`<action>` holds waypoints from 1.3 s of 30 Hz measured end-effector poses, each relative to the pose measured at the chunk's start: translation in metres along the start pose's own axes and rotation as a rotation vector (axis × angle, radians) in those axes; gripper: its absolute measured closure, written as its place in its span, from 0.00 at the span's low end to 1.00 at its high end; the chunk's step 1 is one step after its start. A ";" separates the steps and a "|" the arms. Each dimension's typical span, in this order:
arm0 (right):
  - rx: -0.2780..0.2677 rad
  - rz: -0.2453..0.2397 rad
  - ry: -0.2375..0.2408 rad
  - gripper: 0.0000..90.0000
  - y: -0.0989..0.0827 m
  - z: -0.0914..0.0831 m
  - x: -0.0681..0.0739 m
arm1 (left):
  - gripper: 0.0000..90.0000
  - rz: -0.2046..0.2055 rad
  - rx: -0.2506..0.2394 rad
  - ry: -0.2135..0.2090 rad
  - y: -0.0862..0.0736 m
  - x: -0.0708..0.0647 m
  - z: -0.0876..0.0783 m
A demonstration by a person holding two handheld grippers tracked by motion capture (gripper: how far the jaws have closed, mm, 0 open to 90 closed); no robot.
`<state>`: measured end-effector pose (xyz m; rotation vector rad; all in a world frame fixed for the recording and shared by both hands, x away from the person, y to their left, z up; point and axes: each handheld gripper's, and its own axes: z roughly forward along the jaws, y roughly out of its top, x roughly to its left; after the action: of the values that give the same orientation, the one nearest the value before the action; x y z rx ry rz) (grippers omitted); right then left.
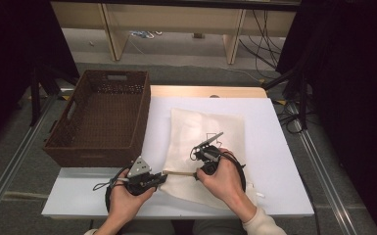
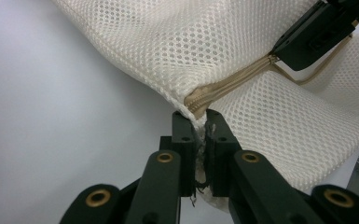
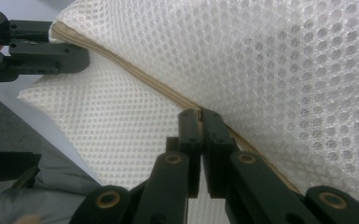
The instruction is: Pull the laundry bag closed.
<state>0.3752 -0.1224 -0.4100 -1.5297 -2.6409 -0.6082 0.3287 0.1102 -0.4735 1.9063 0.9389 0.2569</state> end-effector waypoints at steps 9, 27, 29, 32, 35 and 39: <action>-0.006 -0.009 -0.006 0.98 0.000 0.000 0.000 | 0.93 0.010 -0.001 0.002 0.000 0.000 0.000; -0.018 0.000 0.000 0.98 -0.002 -0.001 -0.001 | 0.93 0.008 0.010 0.015 -0.001 0.001 0.001; -0.023 0.011 -0.001 0.98 -0.003 -0.001 0.000 | 0.93 0.025 0.014 0.018 -0.002 0.002 0.001; -0.033 -0.010 -0.012 0.98 -0.004 -0.002 0.001 | 0.93 0.028 0.004 0.020 -0.002 0.001 0.001; -0.051 -0.020 -0.009 0.98 -0.005 -0.003 0.002 | 0.93 0.024 -0.005 0.020 -0.003 0.000 0.002; -0.071 -0.042 -0.003 0.98 -0.008 -0.003 0.001 | 0.93 0.027 -0.007 0.028 -0.003 -0.002 0.002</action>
<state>0.3678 -0.1264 -0.4098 -1.4962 -2.6879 -0.7099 0.3271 0.1083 -0.4773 1.9141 0.9296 0.3033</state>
